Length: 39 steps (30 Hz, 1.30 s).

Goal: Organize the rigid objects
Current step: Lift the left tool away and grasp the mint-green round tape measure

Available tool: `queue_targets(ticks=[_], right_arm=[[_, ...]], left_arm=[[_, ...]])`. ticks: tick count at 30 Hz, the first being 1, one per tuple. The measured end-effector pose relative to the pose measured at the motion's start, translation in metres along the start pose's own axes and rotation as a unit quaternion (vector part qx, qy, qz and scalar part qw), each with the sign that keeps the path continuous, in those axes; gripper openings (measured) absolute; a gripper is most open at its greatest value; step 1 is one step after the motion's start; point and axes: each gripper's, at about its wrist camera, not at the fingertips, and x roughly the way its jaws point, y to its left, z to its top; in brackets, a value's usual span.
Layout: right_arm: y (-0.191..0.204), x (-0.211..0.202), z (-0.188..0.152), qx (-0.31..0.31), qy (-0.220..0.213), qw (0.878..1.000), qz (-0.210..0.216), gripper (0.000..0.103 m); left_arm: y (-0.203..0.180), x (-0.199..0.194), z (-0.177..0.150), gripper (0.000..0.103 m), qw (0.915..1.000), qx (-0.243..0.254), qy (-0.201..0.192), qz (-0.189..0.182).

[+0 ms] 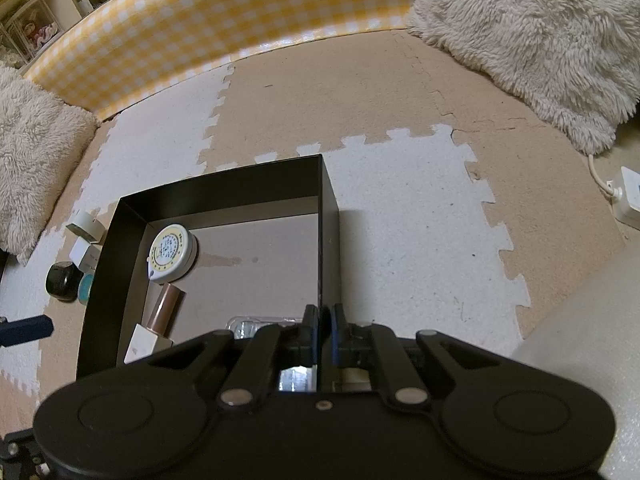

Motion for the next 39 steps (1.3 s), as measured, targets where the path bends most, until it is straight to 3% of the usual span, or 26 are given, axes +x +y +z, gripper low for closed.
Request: queue_targets(ticks=[13,18,23,26,30,39], right_arm=[[0.000,0.000,0.000,0.000,0.000,1.000,0.000,0.007],[0.000,0.000,0.000,0.000,0.000,1.000,0.000,0.007],[0.000,0.000,0.000,0.000,0.000,1.000,-0.001,0.007],[0.000,0.000,0.000,-0.001,0.000,1.000,0.000,0.007],[0.000,0.000,0.000,-0.001,0.000,1.000,-0.001,0.007],[0.000,0.000,0.000,-0.002,0.000,1.000,-0.001,0.007]], left_arm=[[0.023,0.000,-0.010,0.103,0.9975,0.055,0.041,-0.015],[0.031,0.010,-0.022,0.103,0.9916,0.100,0.077,-0.029],[0.030,0.023,-0.032,0.100,0.9832,0.155,0.096,-0.007],[0.033,0.031,-0.032,0.084,0.9809,0.167,0.100,0.004],[0.039,0.044,-0.034,0.052,0.9760,0.180,0.121,0.019],[0.042,0.056,-0.037,0.052,0.9743,0.194,0.114,0.018]])
